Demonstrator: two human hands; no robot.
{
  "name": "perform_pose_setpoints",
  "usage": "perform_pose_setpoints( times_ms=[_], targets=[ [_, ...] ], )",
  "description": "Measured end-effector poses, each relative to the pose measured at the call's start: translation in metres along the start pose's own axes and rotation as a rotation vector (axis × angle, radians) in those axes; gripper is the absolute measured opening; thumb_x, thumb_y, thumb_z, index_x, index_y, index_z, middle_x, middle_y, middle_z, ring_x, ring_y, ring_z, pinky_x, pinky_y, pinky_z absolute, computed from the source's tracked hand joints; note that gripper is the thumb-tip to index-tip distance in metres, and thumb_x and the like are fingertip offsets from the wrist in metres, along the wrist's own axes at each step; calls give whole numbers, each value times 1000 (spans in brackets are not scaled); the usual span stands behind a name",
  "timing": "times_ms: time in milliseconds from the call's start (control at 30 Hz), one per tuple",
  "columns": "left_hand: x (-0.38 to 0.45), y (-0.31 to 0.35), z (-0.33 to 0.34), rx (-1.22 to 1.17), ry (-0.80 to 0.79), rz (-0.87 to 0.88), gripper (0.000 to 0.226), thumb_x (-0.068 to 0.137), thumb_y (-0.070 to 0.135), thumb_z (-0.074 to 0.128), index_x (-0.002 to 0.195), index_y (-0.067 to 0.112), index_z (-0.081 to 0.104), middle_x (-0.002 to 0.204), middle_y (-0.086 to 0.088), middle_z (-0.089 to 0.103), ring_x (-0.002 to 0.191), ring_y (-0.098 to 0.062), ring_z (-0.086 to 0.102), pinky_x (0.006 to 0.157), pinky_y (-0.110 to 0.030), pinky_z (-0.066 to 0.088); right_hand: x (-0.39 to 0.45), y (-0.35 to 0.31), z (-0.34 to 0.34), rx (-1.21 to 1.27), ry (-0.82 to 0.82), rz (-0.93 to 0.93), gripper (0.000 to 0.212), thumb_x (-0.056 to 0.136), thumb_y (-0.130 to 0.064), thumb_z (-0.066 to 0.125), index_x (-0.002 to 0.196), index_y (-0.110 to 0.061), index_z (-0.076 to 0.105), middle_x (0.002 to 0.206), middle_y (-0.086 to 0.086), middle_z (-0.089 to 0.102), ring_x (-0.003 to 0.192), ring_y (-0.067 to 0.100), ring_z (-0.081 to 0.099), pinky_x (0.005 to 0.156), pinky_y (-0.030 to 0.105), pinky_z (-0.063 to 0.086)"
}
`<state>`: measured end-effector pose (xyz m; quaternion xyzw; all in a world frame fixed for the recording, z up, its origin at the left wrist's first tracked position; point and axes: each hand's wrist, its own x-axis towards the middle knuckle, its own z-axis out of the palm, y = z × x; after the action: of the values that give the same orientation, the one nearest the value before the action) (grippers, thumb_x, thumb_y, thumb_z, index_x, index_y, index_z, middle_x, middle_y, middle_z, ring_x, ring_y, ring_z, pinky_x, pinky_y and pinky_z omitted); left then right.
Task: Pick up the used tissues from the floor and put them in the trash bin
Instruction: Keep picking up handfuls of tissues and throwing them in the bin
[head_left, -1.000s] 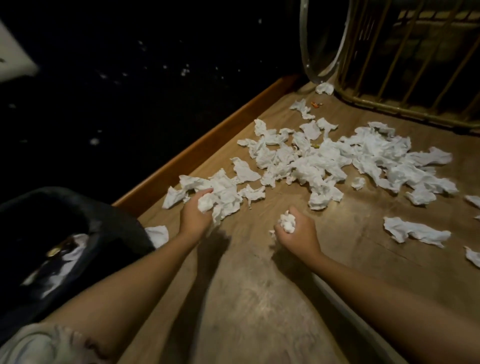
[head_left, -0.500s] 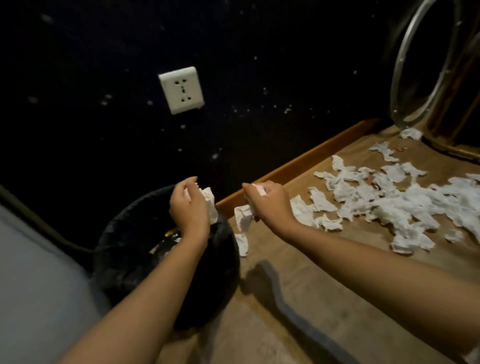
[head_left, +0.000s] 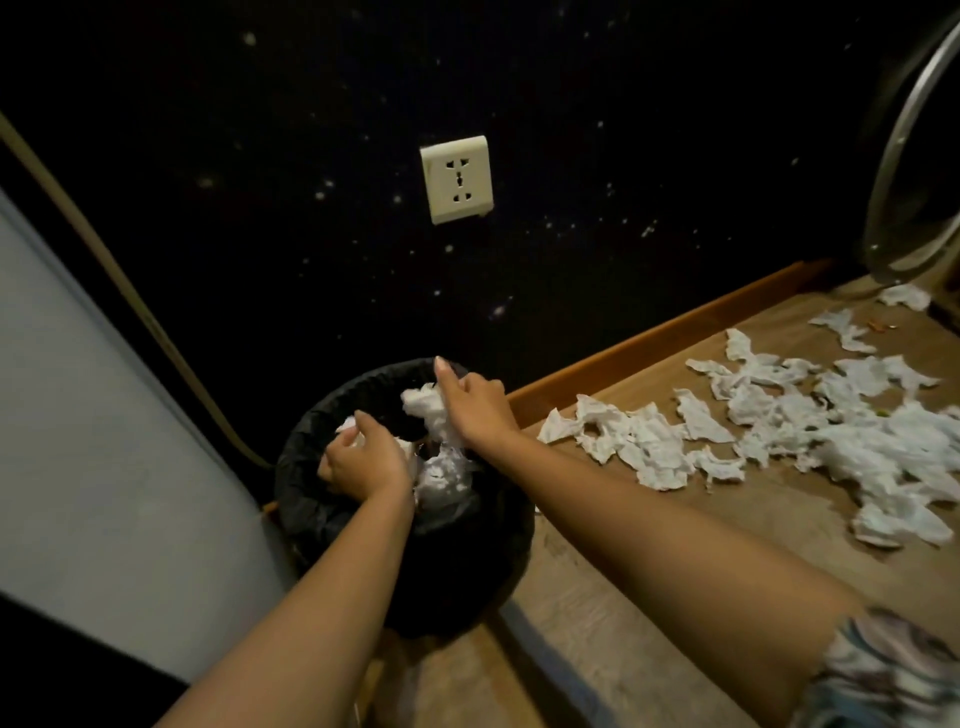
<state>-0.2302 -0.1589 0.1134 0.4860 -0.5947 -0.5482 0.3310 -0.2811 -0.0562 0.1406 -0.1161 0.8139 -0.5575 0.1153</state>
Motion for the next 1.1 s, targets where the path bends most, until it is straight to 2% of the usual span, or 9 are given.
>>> perform_pose_setpoints(
  times_ms=[33,100,167,367,467,567,700,900,1100],
  targets=[
    [0,0,-1,10,-12,33,43,97,39,50,122,6,61,142,-19,42,125,-38,47,104,-39,39,0,1,2,-36,-24,-13,53,101,-50,35,73,-12,59,107,21,60,107,31,51,97,47,43],
    [0,2,-4,29,-16,90,39,99,33,49,124,6,59,144,-18,40,127,-37,45,104,-37,37,2,8,2,-64,-56,-17,32,101,-33,43,104,-11,66,126,19,55,109,31,55,96,41,46],
    [-3,4,-6,41,-33,140,34,98,24,51,126,6,57,146,-17,38,128,-34,44,98,-32,38,0,14,-5,-43,-73,-45,31,97,-17,48,126,-14,59,133,13,54,109,27,59,93,38,51],
    [-37,2,3,124,-119,441,22,94,12,56,115,6,58,127,-16,52,113,-30,54,87,-26,40,-8,21,-62,159,53,-123,23,95,-10,54,115,-18,62,109,3,66,99,18,65,84,34,56],
    [-75,1,22,144,-277,632,18,92,12,59,110,12,55,113,-8,60,101,-22,60,86,-29,49,-15,38,-100,208,163,-114,20,95,-7,54,110,-15,63,103,6,69,99,19,66,90,38,55],
    [-122,3,49,170,-448,684,18,91,11,60,107,17,54,106,0,61,91,-12,60,77,-23,49,-25,61,-146,204,245,-99,15,96,-11,54,107,-17,62,100,5,68,96,18,66,82,31,56],
    [-181,7,89,217,-558,635,14,92,14,60,104,18,55,98,0,63,78,-1,57,64,-12,45,-35,92,-216,161,375,-103,9,96,-25,57,99,-20,64,93,3,69,89,17,66,71,29,55],
    [-256,26,146,285,-678,367,34,94,21,59,124,16,46,110,-3,58,94,-16,59,66,-22,47,-65,133,-313,200,542,32,20,97,-27,55,86,-14,66,81,4,69,82,22,65,74,37,53],
    [-287,56,185,351,-771,282,38,95,24,56,130,18,42,88,4,49,70,-7,49,54,-20,38,-77,147,-359,114,531,115,24,98,-25,52,85,-11,67,83,7,69,74,17,60,63,27,45]
  ],
)
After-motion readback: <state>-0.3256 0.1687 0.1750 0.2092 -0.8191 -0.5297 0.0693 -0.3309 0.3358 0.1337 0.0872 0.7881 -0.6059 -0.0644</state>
